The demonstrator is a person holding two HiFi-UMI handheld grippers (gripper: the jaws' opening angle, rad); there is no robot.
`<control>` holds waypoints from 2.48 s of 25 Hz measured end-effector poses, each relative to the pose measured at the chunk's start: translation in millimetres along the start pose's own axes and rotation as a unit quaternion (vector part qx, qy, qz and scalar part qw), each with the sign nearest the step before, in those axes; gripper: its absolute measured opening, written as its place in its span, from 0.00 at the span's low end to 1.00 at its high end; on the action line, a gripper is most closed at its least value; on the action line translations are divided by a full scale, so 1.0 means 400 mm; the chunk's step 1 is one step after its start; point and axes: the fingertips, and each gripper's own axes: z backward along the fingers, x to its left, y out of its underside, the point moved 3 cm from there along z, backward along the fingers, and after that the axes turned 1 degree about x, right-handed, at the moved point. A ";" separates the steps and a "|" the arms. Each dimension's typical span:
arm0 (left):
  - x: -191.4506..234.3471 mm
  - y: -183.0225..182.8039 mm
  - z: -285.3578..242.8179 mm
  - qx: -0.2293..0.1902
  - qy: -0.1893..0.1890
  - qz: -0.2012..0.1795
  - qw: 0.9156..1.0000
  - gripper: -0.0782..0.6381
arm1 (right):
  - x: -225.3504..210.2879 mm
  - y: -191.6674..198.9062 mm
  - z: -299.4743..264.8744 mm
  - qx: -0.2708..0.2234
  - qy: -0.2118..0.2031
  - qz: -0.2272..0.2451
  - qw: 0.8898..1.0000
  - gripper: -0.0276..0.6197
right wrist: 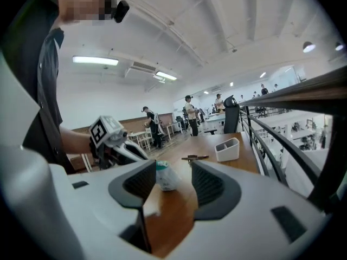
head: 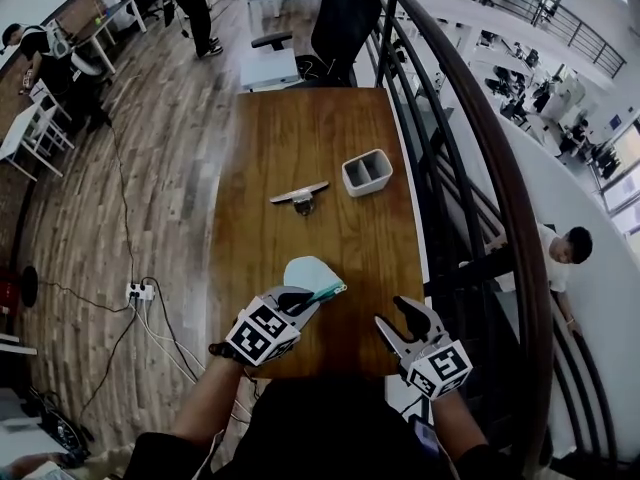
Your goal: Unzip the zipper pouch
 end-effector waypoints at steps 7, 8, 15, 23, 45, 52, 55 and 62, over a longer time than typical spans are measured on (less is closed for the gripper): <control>-0.038 0.001 0.047 0.003 0.078 -0.076 0.994 0.17 | 0.048 0.058 -0.072 0.079 -0.073 0.103 0.989 0.36; -0.039 0.006 0.051 0.004 0.086 -0.081 0.993 0.17 | 0.057 0.064 -0.086 0.089 -0.084 0.124 0.985 0.36; -0.029 0.023 0.063 -0.005 0.125 -0.079 0.989 0.17 | 0.102 0.075 -0.178 0.132 -0.150 0.246 0.948 0.39; 0.002 0.038 0.069 -0.011 0.152 -0.074 0.985 0.17 | 0.137 0.074 -0.255 0.140 -0.197 0.290 0.926 0.34; 0.053 -0.039 0.141 -0.087 0.104 -0.037 0.990 0.25 | 0.099 0.005 -0.247 0.106 -0.152 0.222 0.957 0.07; 0.000 -0.068 0.095 -0.113 0.107 0.001 0.988 0.22 | 0.099 -0.019 -0.234 0.093 -0.135 0.228 0.960 0.06; -0.018 -0.075 0.075 -0.122 0.094 0.018 0.988 0.22 | 0.116 -0.015 -0.231 0.098 -0.136 0.268 0.949 0.06; -0.038 -0.084 0.088 -0.138 0.105 0.070 0.982 0.22 | 0.126 -0.008 -0.215 0.108 -0.117 0.300 0.941 0.06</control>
